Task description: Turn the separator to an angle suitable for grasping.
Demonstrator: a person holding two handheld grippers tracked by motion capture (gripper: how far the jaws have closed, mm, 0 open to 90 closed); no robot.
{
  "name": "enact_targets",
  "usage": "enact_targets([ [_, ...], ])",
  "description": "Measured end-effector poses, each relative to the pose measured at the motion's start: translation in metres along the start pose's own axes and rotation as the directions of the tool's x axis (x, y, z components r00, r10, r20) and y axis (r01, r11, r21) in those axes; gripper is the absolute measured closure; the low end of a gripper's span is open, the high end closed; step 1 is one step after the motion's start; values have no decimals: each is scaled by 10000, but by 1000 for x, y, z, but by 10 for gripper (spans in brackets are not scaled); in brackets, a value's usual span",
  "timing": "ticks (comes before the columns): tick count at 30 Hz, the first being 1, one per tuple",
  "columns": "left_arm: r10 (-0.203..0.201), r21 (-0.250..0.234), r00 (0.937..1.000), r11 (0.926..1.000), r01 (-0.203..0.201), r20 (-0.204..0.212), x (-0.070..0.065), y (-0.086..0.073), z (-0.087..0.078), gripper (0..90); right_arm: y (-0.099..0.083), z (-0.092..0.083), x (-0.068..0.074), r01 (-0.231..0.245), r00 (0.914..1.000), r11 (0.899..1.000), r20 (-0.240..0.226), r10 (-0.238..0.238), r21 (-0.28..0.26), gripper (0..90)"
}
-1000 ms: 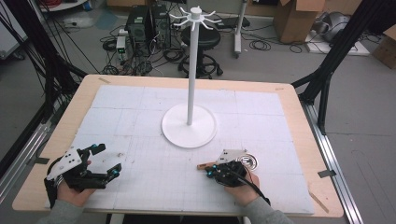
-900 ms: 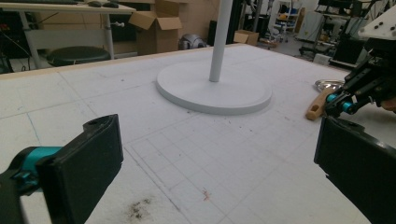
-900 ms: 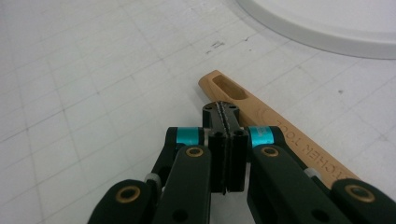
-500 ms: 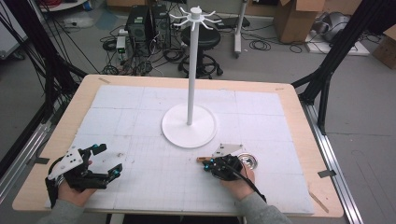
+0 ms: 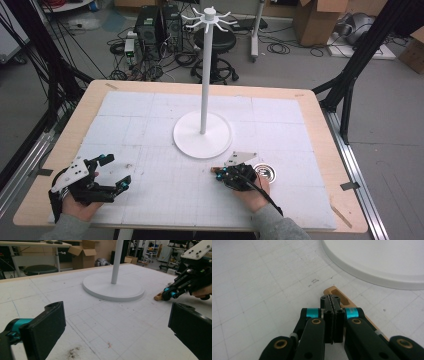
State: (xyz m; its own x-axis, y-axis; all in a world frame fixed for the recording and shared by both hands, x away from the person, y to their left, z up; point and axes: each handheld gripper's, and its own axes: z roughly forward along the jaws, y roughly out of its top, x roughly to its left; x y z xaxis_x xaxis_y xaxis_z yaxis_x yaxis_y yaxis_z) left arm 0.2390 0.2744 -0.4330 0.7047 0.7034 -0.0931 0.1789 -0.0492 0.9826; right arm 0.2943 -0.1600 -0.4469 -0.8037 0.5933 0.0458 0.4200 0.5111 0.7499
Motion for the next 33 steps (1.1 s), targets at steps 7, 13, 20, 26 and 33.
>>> enact_targets([
  [7, 32, 0, 10000, 10000, -32, 20, 0, 0, 0, 17, 2, 2, -3, -3, 10000, 10000, 94, 3, -26, 900],
  [13, 48, 19, 10000, 10000, -48, 23, -1, 0, 1, 17, 4, 5, -5, -8, 9998, 10000, 220, 9, -42, 900],
  [20, 40, -14, 10000, 10000, -40, 53, 0, 0, 0, 17, 4, 2, -7, -66, 9994, 9999, -339, 61, -136, 900],
  [26, -19, -6, 9999, 10000, 19, 100, 0, 0, 1, 17, 6, -20, -15, -198, 9969, 9968, -770, 138, -771, 900],
  [33, -2, -39, 10000, 10000, 2, 54, 0, 1, -1, 17, 0, -47, -39, -593, 9935, 9846, -1057, 422, -1645, 846],
])
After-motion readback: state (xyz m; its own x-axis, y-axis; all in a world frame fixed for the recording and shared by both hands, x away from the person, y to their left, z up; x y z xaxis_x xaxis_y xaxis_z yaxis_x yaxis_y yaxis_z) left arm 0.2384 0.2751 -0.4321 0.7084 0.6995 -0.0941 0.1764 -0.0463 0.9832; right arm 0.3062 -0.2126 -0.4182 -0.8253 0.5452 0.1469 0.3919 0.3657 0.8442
